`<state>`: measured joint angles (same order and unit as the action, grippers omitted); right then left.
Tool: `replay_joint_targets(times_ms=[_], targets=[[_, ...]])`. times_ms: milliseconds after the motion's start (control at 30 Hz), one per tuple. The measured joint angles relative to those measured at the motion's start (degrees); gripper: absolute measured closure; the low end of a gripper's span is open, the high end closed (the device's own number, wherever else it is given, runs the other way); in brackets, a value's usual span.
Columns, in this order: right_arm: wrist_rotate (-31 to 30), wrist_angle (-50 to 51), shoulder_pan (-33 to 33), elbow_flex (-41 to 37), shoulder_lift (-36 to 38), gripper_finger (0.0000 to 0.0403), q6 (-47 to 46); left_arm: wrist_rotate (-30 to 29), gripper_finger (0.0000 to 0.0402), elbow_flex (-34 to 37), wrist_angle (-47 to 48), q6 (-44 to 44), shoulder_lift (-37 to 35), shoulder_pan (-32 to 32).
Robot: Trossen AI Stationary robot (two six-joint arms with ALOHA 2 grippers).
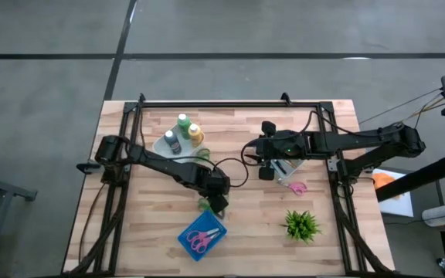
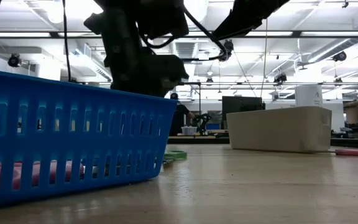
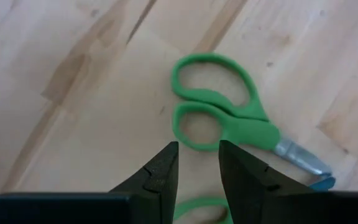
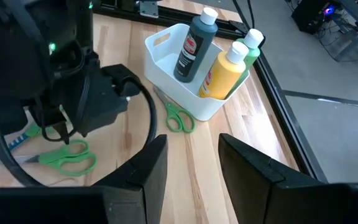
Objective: Pick & Place Paint Supplies
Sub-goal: Put the green scissors into the blue bin
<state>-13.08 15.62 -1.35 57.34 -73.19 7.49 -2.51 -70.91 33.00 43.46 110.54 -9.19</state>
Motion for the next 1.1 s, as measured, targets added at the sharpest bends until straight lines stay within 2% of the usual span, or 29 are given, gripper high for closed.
replay_joint_targets(times_ms=[233, 500, 867, 1000, 1100], targets=[[0.0, 0.0, 0.0, 0.0, 0.0, 0.0260, 0.0, -1.4, 0.0283, 0.0, -0.6, -2.8, -0.1, 0.2], [0.0, 0.0, 0.0, 0.0, 0.0, 0.0260, 0.0, -2.3, 0.0283, -0.1, -1.5, -6.0, 3.7, 0.1], [0.0, 0.0, 0.0, 0.0, 0.0, 0.0260, 0.0, -2.4, 0.0284, -0.2, -1.4, -7.2, 4.2, 0.2], [0.0, 0.0, 0.0, 0.0, 0.0, 0.0260, 0.0, -2.5, 0.0299, -0.2, -1.3, -7.5, 4.2, 0.2], [0.0, 0.0, 0.0, 0.0, 0.0, 0.0260, 0.0, -2.7, 0.0327, -0.1, -1.2, -7.5, 4.2, 0.2]])
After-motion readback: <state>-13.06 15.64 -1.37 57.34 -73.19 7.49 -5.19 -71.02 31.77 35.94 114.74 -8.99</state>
